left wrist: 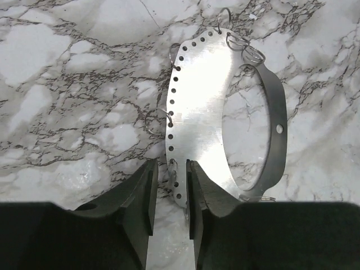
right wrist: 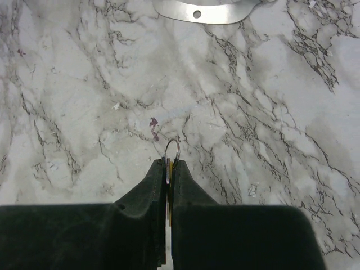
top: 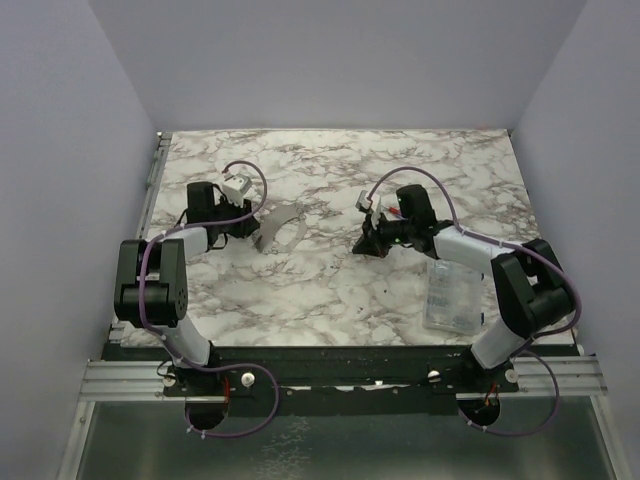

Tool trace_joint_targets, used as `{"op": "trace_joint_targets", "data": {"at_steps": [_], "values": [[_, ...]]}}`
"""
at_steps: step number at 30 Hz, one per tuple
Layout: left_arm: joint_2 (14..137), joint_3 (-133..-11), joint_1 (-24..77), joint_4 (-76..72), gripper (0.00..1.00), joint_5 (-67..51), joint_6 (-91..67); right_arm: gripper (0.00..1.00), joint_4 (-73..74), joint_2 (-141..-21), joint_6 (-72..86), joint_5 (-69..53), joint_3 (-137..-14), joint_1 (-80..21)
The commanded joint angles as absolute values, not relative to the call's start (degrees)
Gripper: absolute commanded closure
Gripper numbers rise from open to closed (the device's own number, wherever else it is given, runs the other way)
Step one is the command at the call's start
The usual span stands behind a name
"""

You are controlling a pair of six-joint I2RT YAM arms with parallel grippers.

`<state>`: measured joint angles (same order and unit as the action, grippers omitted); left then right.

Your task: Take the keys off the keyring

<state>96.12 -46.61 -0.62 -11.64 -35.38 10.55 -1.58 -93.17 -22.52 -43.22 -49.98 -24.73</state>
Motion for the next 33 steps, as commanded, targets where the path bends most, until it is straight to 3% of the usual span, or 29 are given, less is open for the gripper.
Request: {"op": "trace_joint_targets", "data": {"at_steps": [1, 5, 8, 9, 11, 21, 33], "values": [[95.63, -49.68, -1.23, -5.80, 0.59, -33.53, 13.43, 0.99, -3.35, -94.79, -19.21, -39.85, -52.70, -24.52], [92.73, -50.43, -1.28, -3.77, 0.43, -32.28, 12.29, 0.99, -3.42, -96.44, -16.00, -37.93, -54.19, -24.62], [89.95, -51.56, -1.23, -1.01, 0.22, -31.71, 11.47, 0.99, -2.79, -98.49, -13.72, -36.18, -56.63, -25.52], [88.83, -51.74, -1.23, -0.51, 0.10, -31.50, 10.72, 0.99, -2.69, -99.17, -13.18, -35.30, -57.30, -26.02], [86.83, -52.19, -1.23, 0.52, 0.02, -30.65, 8.11, 0.99, -2.43, -100.92, -12.37, -33.68, -58.86, -27.31], [75.02, -50.08, -1.23, 5.07, 0.01, -22.23, 2.26, 0.99, -3.12, -109.22, -4.00, -31.24, -67.28, -28.62], [71.37, -49.83, -1.24, 6.84, 0.01, -25.68, -2.40, 0.95, -3.14, -118.30, 6.05, -28.03, -72.76, -28.63]]}}
